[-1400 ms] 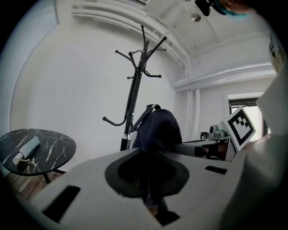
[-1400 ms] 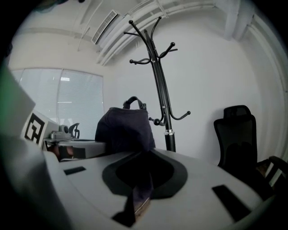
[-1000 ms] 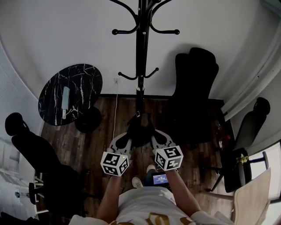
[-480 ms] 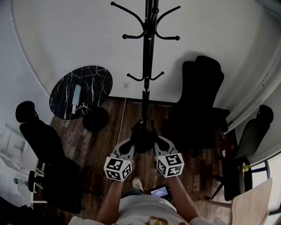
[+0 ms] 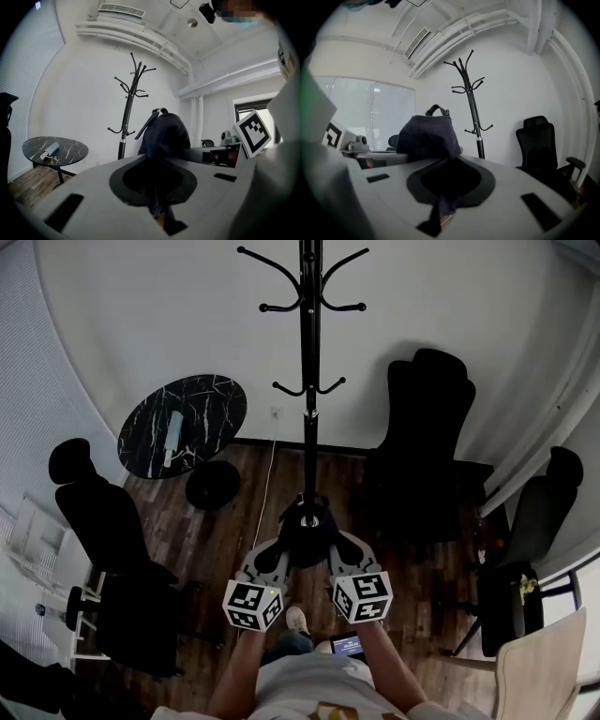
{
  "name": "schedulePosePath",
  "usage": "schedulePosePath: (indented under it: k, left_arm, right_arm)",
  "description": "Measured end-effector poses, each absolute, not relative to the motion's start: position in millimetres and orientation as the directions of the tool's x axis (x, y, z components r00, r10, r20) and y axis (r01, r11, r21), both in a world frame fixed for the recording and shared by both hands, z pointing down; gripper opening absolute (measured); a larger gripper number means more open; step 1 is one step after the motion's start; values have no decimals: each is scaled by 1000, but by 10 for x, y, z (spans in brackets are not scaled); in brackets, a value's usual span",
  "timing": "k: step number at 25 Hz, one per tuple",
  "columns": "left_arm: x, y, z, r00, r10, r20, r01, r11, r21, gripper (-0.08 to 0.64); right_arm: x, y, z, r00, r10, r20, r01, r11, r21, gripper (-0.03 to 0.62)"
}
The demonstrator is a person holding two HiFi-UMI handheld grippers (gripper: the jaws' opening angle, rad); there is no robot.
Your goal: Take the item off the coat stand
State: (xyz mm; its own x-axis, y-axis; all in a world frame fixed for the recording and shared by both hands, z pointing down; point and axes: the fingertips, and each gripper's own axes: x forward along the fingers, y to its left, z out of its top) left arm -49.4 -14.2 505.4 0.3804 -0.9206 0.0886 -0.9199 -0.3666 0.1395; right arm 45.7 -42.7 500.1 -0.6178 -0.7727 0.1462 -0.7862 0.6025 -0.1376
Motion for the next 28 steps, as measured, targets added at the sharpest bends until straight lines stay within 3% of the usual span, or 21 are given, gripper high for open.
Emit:
schedulePosePath:
  k: [28]
  left_arm:
    - [-434, -4, 5038, 380, -922, 69, -915, -364, 176, 29]
  right_arm:
    - [523, -293, 4955, -617, -771, 156, -787, 609, -100, 26]
